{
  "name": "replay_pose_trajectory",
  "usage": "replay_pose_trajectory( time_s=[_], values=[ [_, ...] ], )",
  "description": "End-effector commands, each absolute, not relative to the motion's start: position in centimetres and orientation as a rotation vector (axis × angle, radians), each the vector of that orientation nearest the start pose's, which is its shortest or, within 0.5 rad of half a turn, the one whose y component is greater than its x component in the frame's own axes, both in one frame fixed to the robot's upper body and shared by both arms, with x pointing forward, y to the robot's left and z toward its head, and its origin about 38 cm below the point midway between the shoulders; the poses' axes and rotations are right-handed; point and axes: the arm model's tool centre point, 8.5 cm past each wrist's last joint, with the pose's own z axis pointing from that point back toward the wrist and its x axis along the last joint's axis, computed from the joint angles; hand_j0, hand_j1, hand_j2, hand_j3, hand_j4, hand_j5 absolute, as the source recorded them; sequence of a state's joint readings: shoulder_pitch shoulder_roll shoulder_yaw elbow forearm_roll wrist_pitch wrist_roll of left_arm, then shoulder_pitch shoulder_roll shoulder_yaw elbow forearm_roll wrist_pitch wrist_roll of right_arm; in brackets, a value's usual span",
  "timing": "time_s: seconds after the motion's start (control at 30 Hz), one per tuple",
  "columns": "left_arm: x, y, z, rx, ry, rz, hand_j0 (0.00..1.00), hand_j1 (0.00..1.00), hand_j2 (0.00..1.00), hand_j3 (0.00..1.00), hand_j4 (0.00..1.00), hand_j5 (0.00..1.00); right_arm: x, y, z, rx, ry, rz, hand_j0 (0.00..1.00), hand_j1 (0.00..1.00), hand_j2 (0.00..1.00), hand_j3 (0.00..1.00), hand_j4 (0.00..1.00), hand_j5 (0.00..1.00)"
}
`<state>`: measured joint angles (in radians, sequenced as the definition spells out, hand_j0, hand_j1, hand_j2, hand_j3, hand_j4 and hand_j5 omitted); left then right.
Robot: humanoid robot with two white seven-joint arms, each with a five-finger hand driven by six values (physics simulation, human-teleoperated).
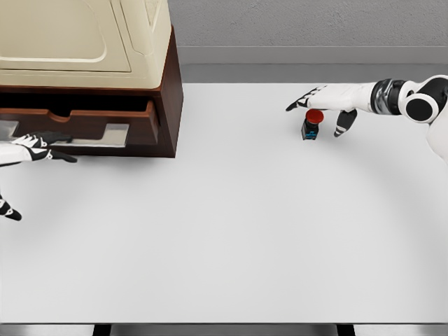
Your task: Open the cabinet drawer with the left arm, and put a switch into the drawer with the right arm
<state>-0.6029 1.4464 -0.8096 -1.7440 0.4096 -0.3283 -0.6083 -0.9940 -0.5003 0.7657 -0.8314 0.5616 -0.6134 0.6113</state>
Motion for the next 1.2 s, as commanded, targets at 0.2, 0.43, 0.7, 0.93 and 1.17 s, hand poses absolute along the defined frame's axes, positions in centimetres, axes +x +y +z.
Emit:
replay_pose_trajectory(
  time_s=[0.2, 0.43, 0.7, 0.93, 1.17],
  values=[
    [33.0, 41.1, 27.9, 0.039, -1.131, -1.718, 1.00, 1.00, 1.00, 1.00, 1.00, 1.00, 54.3, -28.2, 19.8, -0.432, -1.116, 2.056, 1.00, 1.00, 1.00, 1.00, 1.00, 1.00],
    [31.9, 41.8, 28.0, 0.022, -1.120, -1.757, 1.00, 1.00, 1.00, 1.00, 1.00, 1.00, 54.3, -28.1, 19.8, -0.432, -1.115, 2.057, 1.00, 1.00, 1.00, 1.00, 1.00, 1.00],
    [30.9, 42.0, 27.9, -0.001, -1.112, -1.790, 1.00, 1.00, 1.00, 1.00, 1.00, 1.00, 54.3, -28.0, 19.7, -0.429, -1.116, 2.060, 1.00, 1.00, 1.00, 1.00, 1.00, 1.00],
    [30.1, 42.4, 27.9, -0.018, -1.105, -1.813, 1.00, 1.00, 1.00, 1.00, 1.00, 1.00, 54.3, -28.0, 19.8, -0.430, -1.116, 2.059, 1.00, 1.00, 1.00, 1.00, 1.00, 1.00],
    [29.0, 43.0, 28.0, -0.036, -1.098, -1.842, 1.00, 1.00, 1.00, 1.00, 1.00, 1.00, 54.3, -27.9, 19.8, -0.430, -1.117, 2.060, 1.00, 1.00, 1.00, 1.00, 1.00, 1.00]
  ],
)
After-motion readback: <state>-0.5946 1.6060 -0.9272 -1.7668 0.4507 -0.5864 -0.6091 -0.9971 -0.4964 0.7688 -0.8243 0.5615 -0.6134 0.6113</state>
